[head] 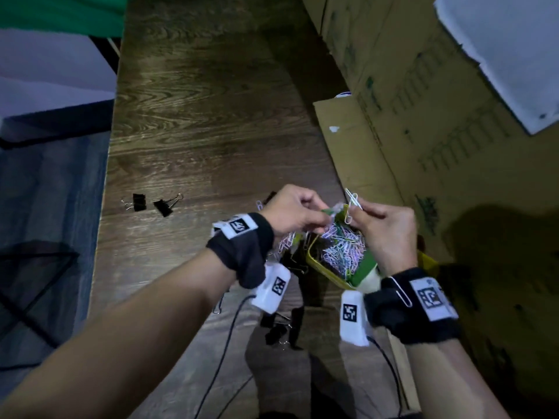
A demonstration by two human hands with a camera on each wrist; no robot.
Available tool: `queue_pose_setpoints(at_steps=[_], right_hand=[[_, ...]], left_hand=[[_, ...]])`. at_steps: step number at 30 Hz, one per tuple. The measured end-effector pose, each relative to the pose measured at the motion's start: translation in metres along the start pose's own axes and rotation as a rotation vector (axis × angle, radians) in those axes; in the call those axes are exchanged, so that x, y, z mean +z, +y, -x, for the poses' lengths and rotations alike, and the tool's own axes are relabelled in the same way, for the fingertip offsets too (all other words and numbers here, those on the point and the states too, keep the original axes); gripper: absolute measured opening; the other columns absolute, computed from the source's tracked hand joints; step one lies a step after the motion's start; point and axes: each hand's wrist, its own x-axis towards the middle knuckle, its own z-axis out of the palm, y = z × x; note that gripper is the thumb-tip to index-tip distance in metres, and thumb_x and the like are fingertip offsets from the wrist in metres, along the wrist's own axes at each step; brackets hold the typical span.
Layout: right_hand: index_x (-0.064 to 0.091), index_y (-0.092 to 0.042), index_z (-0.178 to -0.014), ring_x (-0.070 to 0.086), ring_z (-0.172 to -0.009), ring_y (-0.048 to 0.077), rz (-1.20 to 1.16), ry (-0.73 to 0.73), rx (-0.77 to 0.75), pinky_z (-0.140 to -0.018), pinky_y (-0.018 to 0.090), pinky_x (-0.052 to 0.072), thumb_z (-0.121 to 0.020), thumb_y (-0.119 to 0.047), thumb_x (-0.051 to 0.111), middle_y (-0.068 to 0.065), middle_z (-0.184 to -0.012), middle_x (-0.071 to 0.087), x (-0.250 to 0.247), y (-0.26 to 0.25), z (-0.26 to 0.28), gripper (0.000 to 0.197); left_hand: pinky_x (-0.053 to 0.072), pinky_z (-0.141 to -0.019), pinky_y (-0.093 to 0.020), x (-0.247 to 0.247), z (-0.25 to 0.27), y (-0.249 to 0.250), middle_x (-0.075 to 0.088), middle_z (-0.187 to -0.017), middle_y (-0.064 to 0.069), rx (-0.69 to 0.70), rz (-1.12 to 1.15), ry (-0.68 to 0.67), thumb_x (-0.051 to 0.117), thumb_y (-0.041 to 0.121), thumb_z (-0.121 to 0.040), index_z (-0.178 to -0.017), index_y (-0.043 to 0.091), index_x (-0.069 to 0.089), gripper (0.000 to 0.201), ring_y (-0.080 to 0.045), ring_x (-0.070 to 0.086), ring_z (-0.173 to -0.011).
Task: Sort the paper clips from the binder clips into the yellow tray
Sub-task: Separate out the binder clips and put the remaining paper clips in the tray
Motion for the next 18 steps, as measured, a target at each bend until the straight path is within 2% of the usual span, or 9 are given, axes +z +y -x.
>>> queue_pose_setpoints(at_steps=[2,3,4,6,8,11,13,16,18], right_hand=[[0.073,-0.009,-0.102,0.068,-0.082,0.014,0.267,0.036,-0.026,-0.081,0.025,0.053,-0.081,-0.016,0.073,0.007,-0.094,0.075,-0.012,0.010,0.001,0.022],[0.073,-0.009,-0.103,0.068,-0.085,0.018,0.397,0.019,-0.031,-0.083,0.025,0.051,-0.083,-0.017,0.070,0.009,-0.096,0.074,-0.015,0.015,0.001,0.022],[0.072,-0.008,-0.105,0.067,-0.089,0.023,0.504,-0.017,-0.030,-0.086,0.026,0.050,-0.085,-0.016,0.067,0.012,-0.098,0.073,-0.017,0.021,0.002,0.022],[0.072,-0.005,-0.103,0.065,-0.095,0.030,0.660,-0.119,-0.025,-0.088,0.031,0.049,-0.087,-0.014,0.062,0.018,-0.099,0.071,-0.018,0.034,0.001,0.021],[0.069,-0.005,-0.104,0.064,-0.098,0.032,0.739,-0.205,-0.022,-0.086,0.033,0.049,-0.088,-0.013,0.058,0.020,-0.102,0.069,-0.019,0.042,0.000,0.021],[0.062,-0.008,-0.121,0.061,-0.109,0.029,0.738,-0.243,-0.106,-0.091,0.029,0.046,-0.088,-0.013,0.058,0.017,-0.115,0.066,-0.018,0.042,0.003,0.034],[0.058,-0.011,-0.128,0.059,-0.113,0.026,0.702,-0.232,-0.237,-0.096,0.028,0.043,-0.089,-0.016,0.059,0.013,-0.123,0.062,-0.014,0.041,0.011,0.039],[0.060,-0.015,-0.126,0.055,-0.112,0.022,0.673,-0.235,-0.434,-0.099,0.031,0.041,-0.090,-0.021,0.059,0.006,-0.121,0.059,-0.003,0.041,0.018,0.037],[0.056,-0.021,-0.129,0.045,-0.124,0.023,0.757,-0.290,-0.501,-0.107,0.037,0.033,-0.089,-0.030,0.059,0.005,-0.129,0.050,0.003,0.038,0.011,0.041]], left_hand=[[0.048,-0.053,-0.020,0.024,-0.008,-0.009,0.064,-0.064,-0.007,0.001,-0.320,-0.021,0.075,-0.001,-0.071,-0.075,0.004,0.068,0.009,-0.008,0.056,-0.049],[0.045,-0.058,-0.020,0.033,-0.011,-0.015,0.063,-0.065,-0.002,0.018,-0.505,-0.024,0.077,0.006,-0.070,-0.079,0.008,0.070,0.011,-0.007,0.054,-0.052],[0.044,-0.064,-0.022,0.042,-0.011,-0.019,0.061,-0.068,0.001,0.035,-0.660,-0.037,0.077,0.011,-0.071,-0.085,0.012,0.072,0.015,-0.010,0.054,-0.058],[0.048,-0.078,-0.026,0.054,-0.009,-0.026,0.065,-0.084,-0.003,0.044,-0.874,-0.097,0.072,0.017,-0.077,-0.100,0.017,0.070,0.023,-0.017,0.056,-0.080],[0.047,-0.087,-0.029,0.056,-0.004,-0.032,0.067,-0.101,-0.009,0.052,-0.979,-0.162,0.064,0.019,-0.084,-0.114,0.018,0.065,0.031,-0.023,0.059,-0.094],[0.050,-0.088,-0.029,0.044,0.004,-0.037,0.071,-0.100,-0.007,0.122,-0.997,-0.222,0.058,0.020,-0.087,-0.117,0.023,0.063,0.031,-0.021,0.065,-0.090],[0.051,-0.083,-0.027,0.027,0.007,-0.035,0.072,-0.097,0.001,0.167,-0.866,-0.117,0.057,0.018,-0.088,-0.109,0.022,0.068,0.024,-0.013,0.067,-0.084],[0.049,-0.077,-0.019,-0.010,-0.002,-0.029,0.072,-0.094,0.001,0.212,-0.751,0.236,0.056,0.012,-0.087,-0.101,0.019,0.070,0.021,-0.008,0.063,-0.073],[0.049,-0.085,-0.026,-0.041,-0.018,-0.030,0.067,-0.105,-0.003,0.160,-0.882,0.363,0.054,0.009,-0.086,-0.110,0.020,0.066,0.028,-0.014,0.061,-0.087]])
